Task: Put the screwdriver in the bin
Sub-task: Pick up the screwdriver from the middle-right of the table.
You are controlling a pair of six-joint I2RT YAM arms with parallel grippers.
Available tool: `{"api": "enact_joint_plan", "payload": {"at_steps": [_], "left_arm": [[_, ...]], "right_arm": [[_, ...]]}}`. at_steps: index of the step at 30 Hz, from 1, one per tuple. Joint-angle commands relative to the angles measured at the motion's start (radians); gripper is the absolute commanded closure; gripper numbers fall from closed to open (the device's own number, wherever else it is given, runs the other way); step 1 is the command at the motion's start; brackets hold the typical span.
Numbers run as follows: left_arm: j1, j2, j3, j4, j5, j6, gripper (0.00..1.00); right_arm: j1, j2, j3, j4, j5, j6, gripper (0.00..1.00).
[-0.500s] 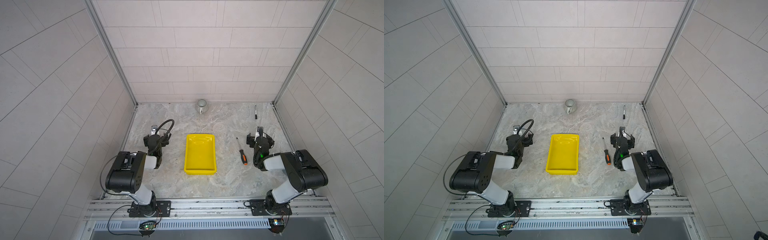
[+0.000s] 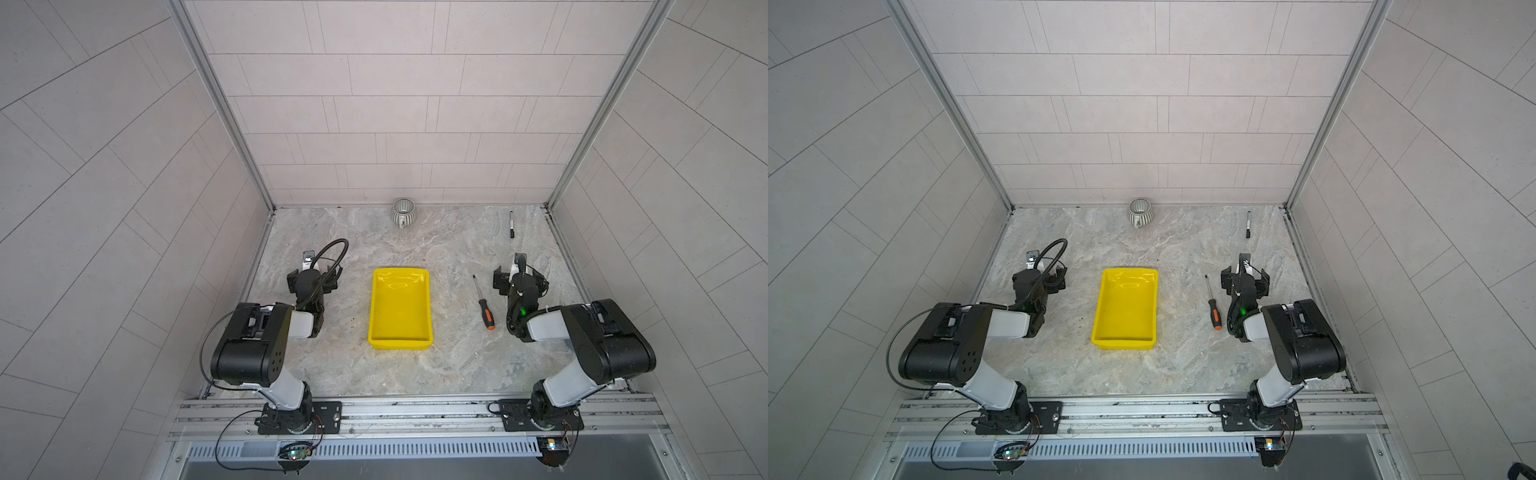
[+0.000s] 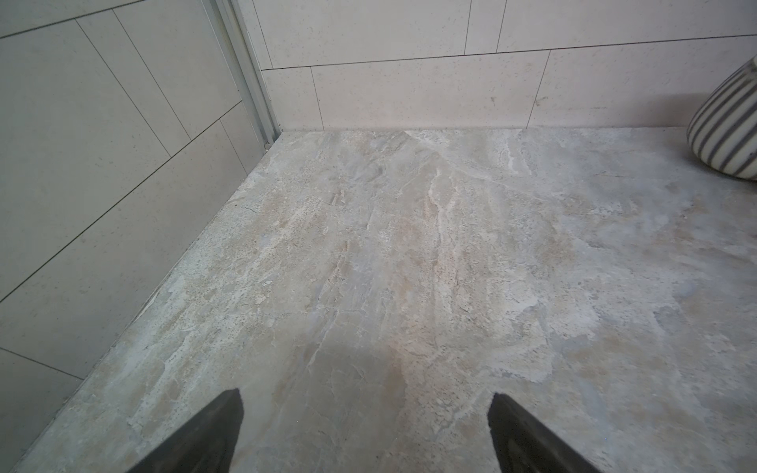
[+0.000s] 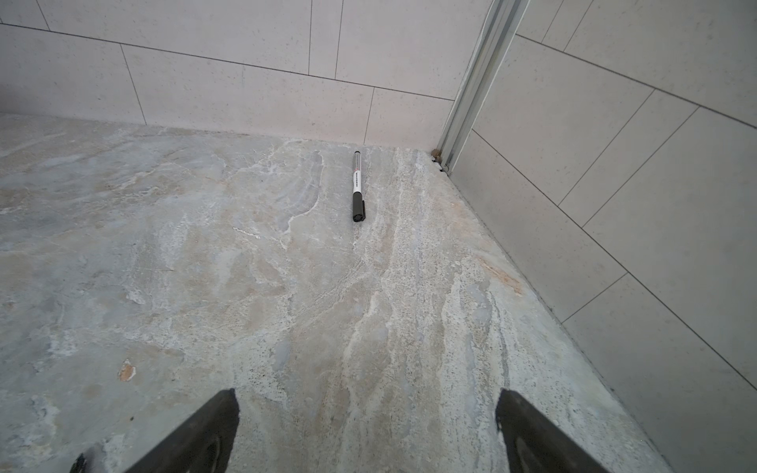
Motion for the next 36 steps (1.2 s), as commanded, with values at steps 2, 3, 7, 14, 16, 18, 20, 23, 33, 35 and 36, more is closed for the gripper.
{"api": "enact_joint_plan", "payload": {"at_steps": [2, 3, 7, 14, 16, 18, 20, 23, 33, 35, 36], "left_arm": [[0.005, -0.003, -0.008, 0.012, 0.004, -0.009, 0.00], [0.004, -0.003, -0.008, 0.012, 0.006, -0.009, 0.00], [0.005, -0.003, -0.008, 0.011, 0.005, -0.009, 0.00], [0.009, -0.003, -0.007, 0.009, 0.014, -0.011, 0.00], [0.008, -0.005, -0.011, 0.013, 0.017, -0.010, 0.00], [0.010, -0.026, -0.052, 0.081, 0.078, 0.018, 0.00], [0.007, -0.119, -0.091, 0.072, 0.067, 0.013, 0.00], [-0.006, -0.346, -0.054, -0.211, 0.064, -0.007, 0.00], [-0.125, -0.885, 0.081, -1.041, 0.453, -0.410, 0.00], [-0.126, -0.924, 0.028, -1.059, 0.576, -0.375, 0.00], [-0.126, -0.929, -0.008, -1.069, 0.574, -0.370, 0.00]], "right_arm": [[-0.001, 0.009, -0.011, 0.030, -0.001, -0.012, 0.01], [0.000, 0.009, -0.012, 0.030, -0.001, -0.011, 0.01], [0.000, 0.009, -0.011, 0.030, 0.000, -0.011, 0.01], [-0.001, 0.009, -0.010, 0.030, -0.001, -0.012, 0.01], [-0.001, 0.008, -0.012, 0.031, 0.000, -0.013, 0.01], [0.002, 0.008, -0.025, 0.056, -0.014, -0.025, 0.01], [0.015, -0.017, -0.055, 0.100, 0.025, -0.028, 0.01], [0.072, -0.163, -0.128, 0.114, 0.134, -0.059, 0.01], [0.243, -0.934, 0.202, -1.511, 0.300, 0.688, 0.00], [0.230, -1.043, 0.118, -1.517, 0.160, 0.615, 0.01], [0.229, -1.095, 0.075, -1.528, 0.144, 0.604, 0.01]]}}
